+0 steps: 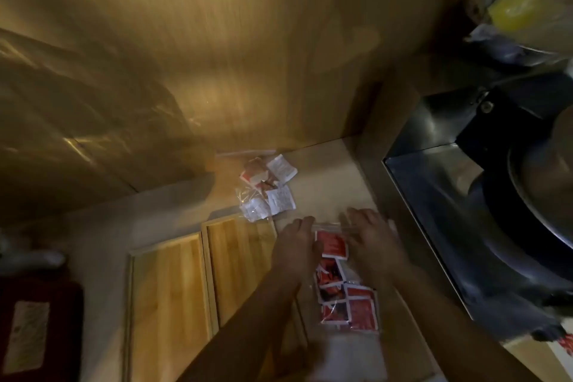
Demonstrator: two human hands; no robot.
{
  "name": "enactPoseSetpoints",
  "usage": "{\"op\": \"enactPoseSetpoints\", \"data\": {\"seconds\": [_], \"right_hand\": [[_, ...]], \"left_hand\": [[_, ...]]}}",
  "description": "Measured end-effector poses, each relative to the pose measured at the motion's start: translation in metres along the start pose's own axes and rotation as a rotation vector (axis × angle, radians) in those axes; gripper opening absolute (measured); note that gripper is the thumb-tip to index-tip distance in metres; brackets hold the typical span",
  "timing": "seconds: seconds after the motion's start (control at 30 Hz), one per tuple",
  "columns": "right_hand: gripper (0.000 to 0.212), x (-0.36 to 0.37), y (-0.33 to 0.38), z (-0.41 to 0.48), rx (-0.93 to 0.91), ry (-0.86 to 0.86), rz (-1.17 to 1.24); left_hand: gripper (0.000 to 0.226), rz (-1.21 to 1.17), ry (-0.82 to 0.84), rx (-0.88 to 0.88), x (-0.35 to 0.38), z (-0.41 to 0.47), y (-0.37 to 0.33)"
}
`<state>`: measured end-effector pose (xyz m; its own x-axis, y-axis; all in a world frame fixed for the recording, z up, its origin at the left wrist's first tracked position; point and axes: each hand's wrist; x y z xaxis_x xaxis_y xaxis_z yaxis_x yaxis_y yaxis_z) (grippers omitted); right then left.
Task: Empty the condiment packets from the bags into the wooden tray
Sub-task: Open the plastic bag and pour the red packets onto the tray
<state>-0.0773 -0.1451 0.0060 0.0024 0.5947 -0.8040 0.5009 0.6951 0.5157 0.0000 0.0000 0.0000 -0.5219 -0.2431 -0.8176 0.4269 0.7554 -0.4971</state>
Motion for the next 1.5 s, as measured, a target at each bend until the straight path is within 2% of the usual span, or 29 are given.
{"op": "enactPoseSetpoints", "data": {"seconds": [0.13,0.23,0.3,0.37,0.47,0.57,0.63,0.73,0.83,0.97,1.13,1.27,1.37,1.5], "right_hand": [[0.054,0.002,-0.008,0.005,0.031,0.097,0.0],[0.058,0.001,-0.012,0.012,0.055,0.158,-0.052],[0.043,0.0,-0.012,0.016,0.055,0.176,-0.083],[0.015,0.0,-0.012,0.019,0.063,0.201,-0.103],[0.032,0.003,-0.016,0.019,0.062,0.266,-0.075],[0.021,0.001,-0.017,0.019,0.071,0.355,0.179],[0.016,-0.006,-0.011,0.019,0.08,0.365,0.246],[0.018,-0.022,0.004,0.022,0.028,0.337,0.221],[0.019,-0.039,0.024,0.027,-0.035,0.282,0.259],[0.015,-0.059,0.058,0.023,-0.155,0.219,0.265],[0.019,-0.077,0.095,0.012,-0.283,0.149,0.258],[0.017,-0.084,0.127,0.001,-0.399,0.113,0.231],[0.028,-0.083,0.147,-0.008,-0.485,0.152,0.26],[0.038,-0.066,0.167,-0.015,-0.586,0.265,0.277]], "left_hand": [[0.067,0.148,0.079,0.013,0.014,0.009,0.006],[0.067,0.238,0.095,0.013,0.02,0.014,0.01],[0.059,0.274,0.086,0.008,0.018,0.015,0.008],[0.045,0.299,0.091,0.014,0.018,0.016,0.009],[0.031,0.207,0.089,-0.01,0.017,0.013,0.011],[0.015,-0.016,0.071,-0.07,0.014,0.005,0.009],[0.006,-0.176,0.057,-0.101,0.007,-0.002,0.006],[0.026,-0.341,-0.024,-0.102,-0.008,-0.009,0.004],[0.021,-0.457,-0.126,-0.11,-0.03,-0.014,0.003],[0.021,-0.481,-0.191,-0.075,-0.061,-0.02,0.005],[0.025,-0.444,-0.28,-0.05,-0.101,-0.044,0.01],[0.025,-0.295,-0.38,-0.021,-0.128,-0.071,0.012],[0.011,-0.249,-0.391,-0.018,-0.138,-0.096,0.012],[0.015,-0.179,-0.347,-0.034,-0.134,-0.121,0.015]]}}
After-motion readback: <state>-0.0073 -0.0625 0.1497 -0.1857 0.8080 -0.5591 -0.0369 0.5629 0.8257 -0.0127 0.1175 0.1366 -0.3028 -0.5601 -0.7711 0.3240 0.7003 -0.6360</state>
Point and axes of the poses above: each hand's wrist, its own z-axis towards the middle knuckle, its own x-axis out of the palm, y = z × x, and after that the axes turned 8 degrees about z, right-handed
